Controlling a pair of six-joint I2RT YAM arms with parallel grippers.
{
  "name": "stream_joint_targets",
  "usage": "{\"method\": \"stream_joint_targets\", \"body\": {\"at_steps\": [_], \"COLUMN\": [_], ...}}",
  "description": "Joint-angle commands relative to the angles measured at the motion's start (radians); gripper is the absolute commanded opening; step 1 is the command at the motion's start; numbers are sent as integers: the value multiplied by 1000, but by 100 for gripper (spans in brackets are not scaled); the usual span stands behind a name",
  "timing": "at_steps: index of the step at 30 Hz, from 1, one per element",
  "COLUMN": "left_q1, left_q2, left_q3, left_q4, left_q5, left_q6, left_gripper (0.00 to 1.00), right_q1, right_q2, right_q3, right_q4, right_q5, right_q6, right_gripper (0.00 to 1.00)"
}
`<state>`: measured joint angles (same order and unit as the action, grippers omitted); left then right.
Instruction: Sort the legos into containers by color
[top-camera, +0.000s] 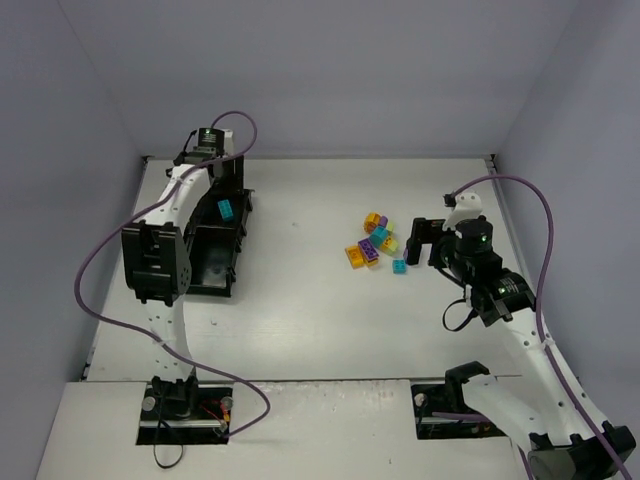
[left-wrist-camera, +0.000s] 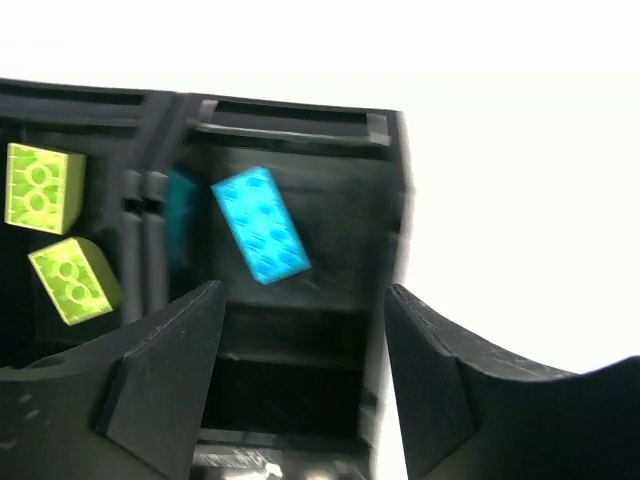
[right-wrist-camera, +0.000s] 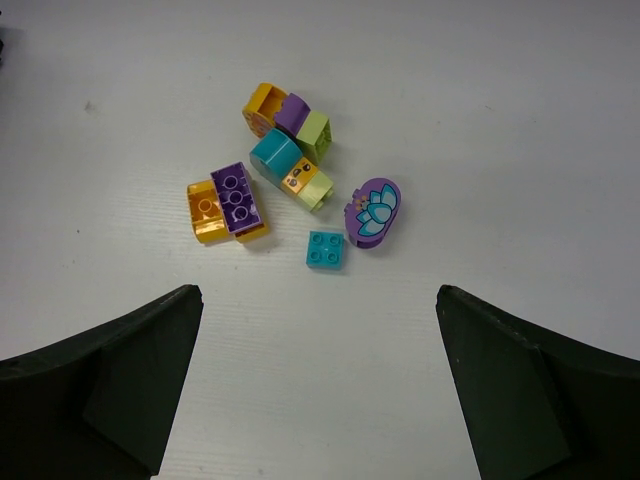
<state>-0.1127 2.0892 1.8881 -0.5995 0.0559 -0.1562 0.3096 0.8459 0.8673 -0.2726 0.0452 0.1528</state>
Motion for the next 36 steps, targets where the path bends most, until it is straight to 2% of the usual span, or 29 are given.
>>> {"method": "stream_joint_targets", "body": {"at_steps": [1, 3, 6, 7, 10, 11, 14, 18, 23, 32, 36], "left_q1": [-80, -160, -301, -326, -395, -445, -525, -581, -639, -654, -659], "left_q2": [-162, -202, -230, -230, -224, -219, -183, -117, -46, 55, 84], "left_q3": [-7, -39, -98, -131, -184, -211, -210, -187, -164, -104, -81], "left_q4": [17, 14, 29, 47, 90, 121, 133, 156, 182, 211, 211], "left_q5": [22, 18, 15, 7, -10, -27, -72, -27, -16, 100, 85], "left_q6": [-40, -77, -213, -277, -348, -370, -419, -479, -434, -214, -100], "left_gripper": [59, 59, 62, 63, 67, 71, 72, 73, 73, 73, 73], "right_q1": [6, 6, 6, 6, 6, 6, 6, 6, 6, 6, 6], "right_q2": [15, 19, 25, 27, 19, 13, 2, -10, -13, -34, -36], "right_q3": [27, 24, 22, 22, 18, 16, 9, 6, 2, -16, -16], "right_q4": [38, 38, 38, 38, 38, 38, 38, 38, 38, 36, 35], "right_q5": [15, 19, 25, 27, 35, 36, 36, 36, 36, 33, 33], "right_q6": [5, 5, 13, 16, 21, 22, 22, 24, 21, 13, -2], "right_gripper": [100, 100, 100, 100, 100, 100, 100, 100, 100, 100, 100]}}
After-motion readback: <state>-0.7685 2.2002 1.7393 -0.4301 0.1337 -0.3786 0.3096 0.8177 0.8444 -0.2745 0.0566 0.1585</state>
